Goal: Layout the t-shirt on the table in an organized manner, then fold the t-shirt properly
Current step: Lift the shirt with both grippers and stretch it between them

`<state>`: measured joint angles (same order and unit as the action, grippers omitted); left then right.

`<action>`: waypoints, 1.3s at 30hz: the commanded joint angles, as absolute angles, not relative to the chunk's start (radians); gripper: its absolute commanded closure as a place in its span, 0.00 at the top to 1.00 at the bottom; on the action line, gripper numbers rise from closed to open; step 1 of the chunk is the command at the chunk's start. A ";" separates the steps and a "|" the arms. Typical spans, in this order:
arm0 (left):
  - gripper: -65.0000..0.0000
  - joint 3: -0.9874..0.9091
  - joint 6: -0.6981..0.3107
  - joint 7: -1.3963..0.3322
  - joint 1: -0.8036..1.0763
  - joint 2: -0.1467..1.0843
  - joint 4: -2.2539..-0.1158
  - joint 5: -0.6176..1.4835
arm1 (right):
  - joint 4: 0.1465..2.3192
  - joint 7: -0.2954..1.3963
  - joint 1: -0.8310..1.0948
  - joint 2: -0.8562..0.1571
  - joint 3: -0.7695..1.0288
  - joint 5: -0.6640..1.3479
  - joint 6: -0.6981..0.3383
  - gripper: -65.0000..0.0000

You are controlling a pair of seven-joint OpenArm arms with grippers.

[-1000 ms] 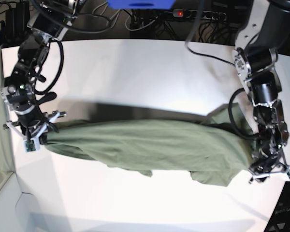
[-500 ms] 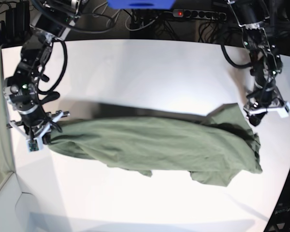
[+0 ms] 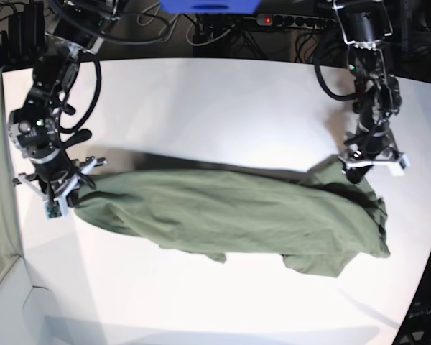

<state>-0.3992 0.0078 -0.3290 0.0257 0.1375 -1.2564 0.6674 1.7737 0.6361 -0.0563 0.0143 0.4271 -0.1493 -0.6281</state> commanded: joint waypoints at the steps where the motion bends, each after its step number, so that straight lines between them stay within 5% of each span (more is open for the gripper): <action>1: 0.45 -0.397 0.002 -0.317 0.015 0.151 -1.268 0.671 | 1.791 0.611 -0.071 0.008 0.427 -0.137 -0.619 0.00; 9: 0.44 -0.361 0.002 -0.321 0.015 0.151 -1.214 0.670 | 1.794 0.615 -0.071 0.008 0.430 -0.137 -0.619 0.00; 17: 0.00 -0.326 0.001 -0.321 0.025 0.162 -1.178 0.682 | 1.797 0.613 -0.071 0.004 0.432 -0.137 -0.619 0.00; 30: 0.00 -0.438 0.010 -0.326 0.030 0.222 -1.702 0.684 | 1.822 0.615 -0.191 -0.030 0.429 -0.137 -0.619 0.00; 39: 0.00 -0.429 0.010 -0.326 -0.166 0.295 -1.623 0.684 | 1.905 0.618 -0.332 -0.024 0.426 -0.137 -0.619 0.00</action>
